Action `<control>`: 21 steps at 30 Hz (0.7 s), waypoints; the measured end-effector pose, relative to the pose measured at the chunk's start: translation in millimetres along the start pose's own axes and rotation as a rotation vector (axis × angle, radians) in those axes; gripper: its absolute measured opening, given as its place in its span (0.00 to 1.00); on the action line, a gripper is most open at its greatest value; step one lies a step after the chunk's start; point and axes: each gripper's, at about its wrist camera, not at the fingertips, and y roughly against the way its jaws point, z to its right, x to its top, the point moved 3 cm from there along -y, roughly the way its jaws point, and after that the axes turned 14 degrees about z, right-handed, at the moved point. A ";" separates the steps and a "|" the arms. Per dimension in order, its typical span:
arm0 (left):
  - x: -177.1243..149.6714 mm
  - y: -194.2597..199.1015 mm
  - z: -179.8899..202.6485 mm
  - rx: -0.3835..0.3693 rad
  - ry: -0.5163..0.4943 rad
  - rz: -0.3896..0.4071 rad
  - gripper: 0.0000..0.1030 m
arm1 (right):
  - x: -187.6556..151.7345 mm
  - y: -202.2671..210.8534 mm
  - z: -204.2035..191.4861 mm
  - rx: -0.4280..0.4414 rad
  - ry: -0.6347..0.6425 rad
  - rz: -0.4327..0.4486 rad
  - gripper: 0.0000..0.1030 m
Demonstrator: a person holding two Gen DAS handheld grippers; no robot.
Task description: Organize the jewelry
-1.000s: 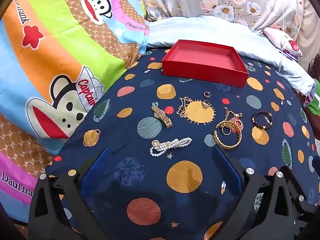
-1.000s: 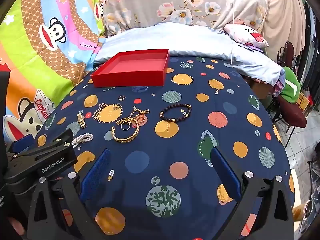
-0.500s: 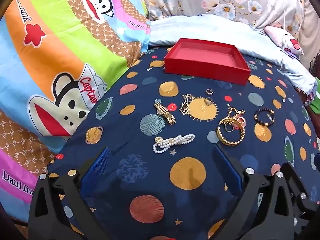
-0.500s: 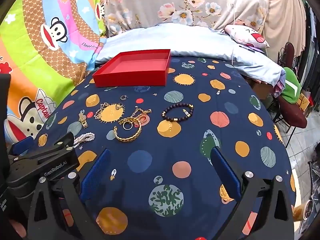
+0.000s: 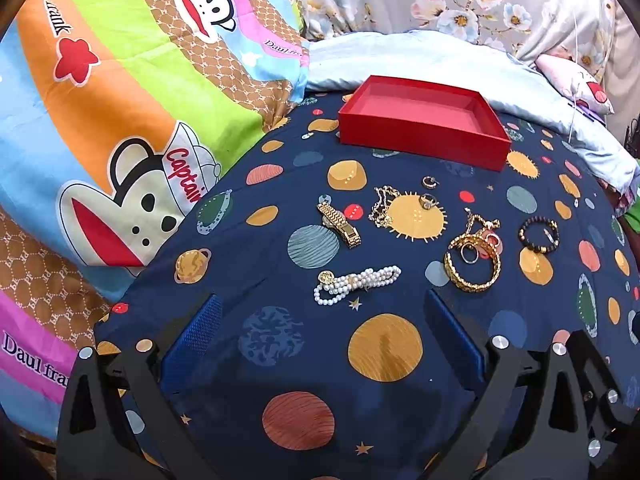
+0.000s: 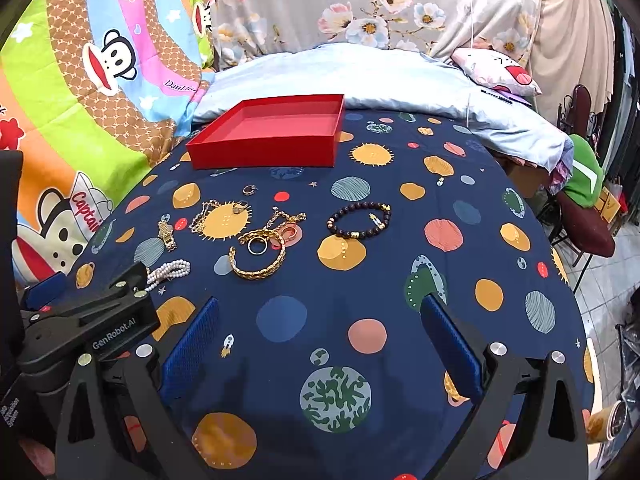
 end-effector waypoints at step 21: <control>-5.6 -2.5 3.1 -0.009 -0.009 -0.015 0.95 | -5.7 -2.1 0.3 -0.002 -0.006 -0.009 0.95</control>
